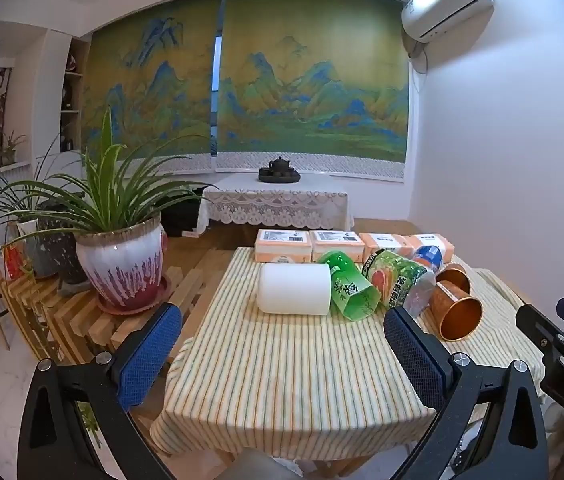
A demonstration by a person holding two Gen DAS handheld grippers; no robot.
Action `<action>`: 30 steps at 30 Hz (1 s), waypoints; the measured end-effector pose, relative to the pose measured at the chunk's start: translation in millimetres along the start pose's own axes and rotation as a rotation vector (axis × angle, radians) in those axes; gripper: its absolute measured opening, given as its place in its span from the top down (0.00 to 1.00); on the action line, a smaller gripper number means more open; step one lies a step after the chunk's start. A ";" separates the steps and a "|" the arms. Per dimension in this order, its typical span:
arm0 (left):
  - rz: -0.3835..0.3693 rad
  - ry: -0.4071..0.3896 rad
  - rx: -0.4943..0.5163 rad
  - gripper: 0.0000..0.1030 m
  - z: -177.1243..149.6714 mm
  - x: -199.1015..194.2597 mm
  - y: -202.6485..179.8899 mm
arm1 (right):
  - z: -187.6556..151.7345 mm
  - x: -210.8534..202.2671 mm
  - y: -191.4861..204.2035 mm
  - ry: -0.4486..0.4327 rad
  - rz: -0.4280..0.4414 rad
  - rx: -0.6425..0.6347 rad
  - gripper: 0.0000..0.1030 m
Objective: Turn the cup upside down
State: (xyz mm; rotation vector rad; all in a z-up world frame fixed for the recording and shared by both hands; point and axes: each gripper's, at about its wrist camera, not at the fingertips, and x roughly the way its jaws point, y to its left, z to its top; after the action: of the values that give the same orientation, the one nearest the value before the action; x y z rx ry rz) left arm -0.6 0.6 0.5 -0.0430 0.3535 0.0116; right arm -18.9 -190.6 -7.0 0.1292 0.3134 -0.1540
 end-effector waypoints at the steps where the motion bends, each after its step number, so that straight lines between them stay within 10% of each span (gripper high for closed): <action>1: 0.000 -0.004 0.000 0.00 0.3 -0.2 0.5 | 0.0 -0.1 -0.2 -0.003 -0.001 0.002 0.16; 30: 0.012 -0.024 -0.003 0.00 2.6 0.7 2.5 | 0.9 6.0 1.8 -0.016 -0.023 -0.001 0.16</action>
State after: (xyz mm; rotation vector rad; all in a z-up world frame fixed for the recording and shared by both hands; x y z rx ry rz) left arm 0.8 3.2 2.6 -0.0441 0.3293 0.0242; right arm -12.7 -189.8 -7.8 0.1228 0.2992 -0.1780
